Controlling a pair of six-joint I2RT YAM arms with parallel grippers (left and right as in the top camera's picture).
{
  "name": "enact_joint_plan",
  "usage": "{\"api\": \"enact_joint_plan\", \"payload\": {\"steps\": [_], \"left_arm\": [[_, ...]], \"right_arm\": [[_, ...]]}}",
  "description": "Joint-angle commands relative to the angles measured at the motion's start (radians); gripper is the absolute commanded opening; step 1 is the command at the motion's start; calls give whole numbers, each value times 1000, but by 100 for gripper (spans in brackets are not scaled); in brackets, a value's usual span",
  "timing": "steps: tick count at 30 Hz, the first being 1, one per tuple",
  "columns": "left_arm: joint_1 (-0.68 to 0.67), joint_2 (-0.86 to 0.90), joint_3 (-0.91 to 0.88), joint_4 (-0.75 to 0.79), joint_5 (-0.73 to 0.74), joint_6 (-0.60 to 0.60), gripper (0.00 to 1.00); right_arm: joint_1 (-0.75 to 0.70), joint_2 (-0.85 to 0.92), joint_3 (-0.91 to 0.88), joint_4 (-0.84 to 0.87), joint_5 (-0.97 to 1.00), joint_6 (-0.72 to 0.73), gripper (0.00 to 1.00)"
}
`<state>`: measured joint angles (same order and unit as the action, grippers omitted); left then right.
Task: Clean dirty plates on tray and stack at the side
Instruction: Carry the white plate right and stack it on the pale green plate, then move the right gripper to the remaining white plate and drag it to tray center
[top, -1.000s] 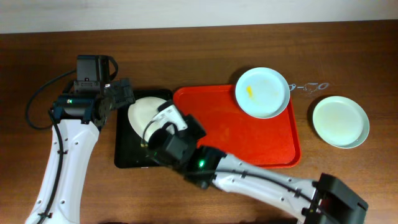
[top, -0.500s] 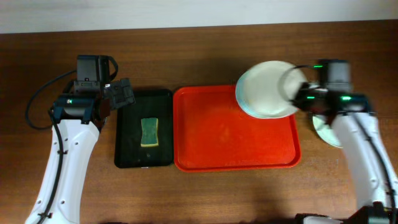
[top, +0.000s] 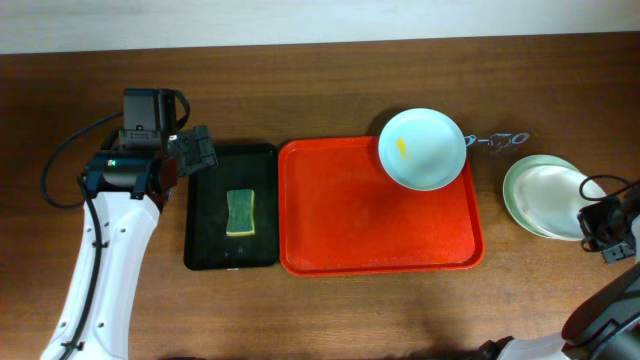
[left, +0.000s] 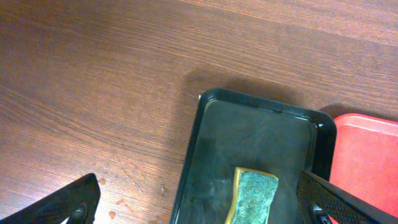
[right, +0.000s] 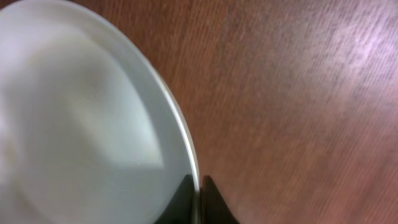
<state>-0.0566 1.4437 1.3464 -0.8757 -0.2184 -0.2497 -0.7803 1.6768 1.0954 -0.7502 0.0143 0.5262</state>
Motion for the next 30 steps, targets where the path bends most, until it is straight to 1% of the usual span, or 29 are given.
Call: {"api": "enact_joint_plan", "payload": {"steps": [1, 2, 4, 5, 6, 8, 9, 12, 13, 14, 15, 18, 19, 20, 22, 23, 24, 25, 27, 28, 29, 30], "left_arm": [[5, 0, 5, -1, -14, 5, 99], [5, 0, 5, -1, -14, 5, 99], [5, 0, 5, -1, -14, 5, 99], [5, 0, 5, -1, -14, 5, 99], [5, 0, 5, -1, -14, 5, 99], [5, 0, 5, -1, -14, 5, 99], [5, 0, 5, -1, -14, 5, 99], [5, 0, 5, -1, -14, 5, 99], [5, 0, 5, -1, -14, 5, 99], [5, 0, 5, -1, -14, 5, 99], [5, 0, 5, -1, -14, 5, 99], [5, 0, 5, -1, -14, 5, 99], [5, 0, 5, -1, -14, 5, 99], [5, 0, 5, -1, -14, 5, 99], [5, 0, 5, -2, -14, 5, 99], [5, 0, 5, -1, -14, 5, 99], [5, 0, 5, -1, -14, 5, 99], [5, 0, 5, -1, -14, 5, 99], [5, 0, 5, -2, -14, 5, 99], [5, 0, 5, -1, -14, 5, 99], [5, 0, 5, -2, -14, 5, 99], [5, 0, 5, -2, -14, 5, 99]], "right_arm": [[-5, 9, -5, 6, -27, 5, 78], [-5, 9, -5, 6, -49, -20, 80], [-2, 5, -4, 4, -155, -102, 80], [7, -2, -1, 3, -219, -143, 77], [30, -10, 7, 7, -317, -218, 68], [116, -16, 31, 4, -419, -325, 67], [158, -16, 36, -1, -425, -364, 67], [355, -16, 38, -1, -418, -516, 68], [424, -16, 38, 14, -386, -530, 82], [465, -16, 38, 26, -375, -530, 93], [516, -16, 38, 50, -372, -531, 94], [548, -16, 38, 142, -372, -531, 91], [551, -15, 38, 159, -356, -540, 96], [557, -13, 38, 180, -331, -557, 98], [579, 8, 38, 244, -315, -601, 99], [588, 19, 38, 266, -304, -600, 95], [603, 45, 38, 303, -259, -601, 66], [610, 64, 38, 328, -238, -601, 46], [613, 103, 38, 384, -238, -600, 41], [613, 116, 38, 407, -238, -600, 31], [613, 130, 38, 444, -238, -600, 27], [613, 140, 38, 471, -238, -600, 35]]}}
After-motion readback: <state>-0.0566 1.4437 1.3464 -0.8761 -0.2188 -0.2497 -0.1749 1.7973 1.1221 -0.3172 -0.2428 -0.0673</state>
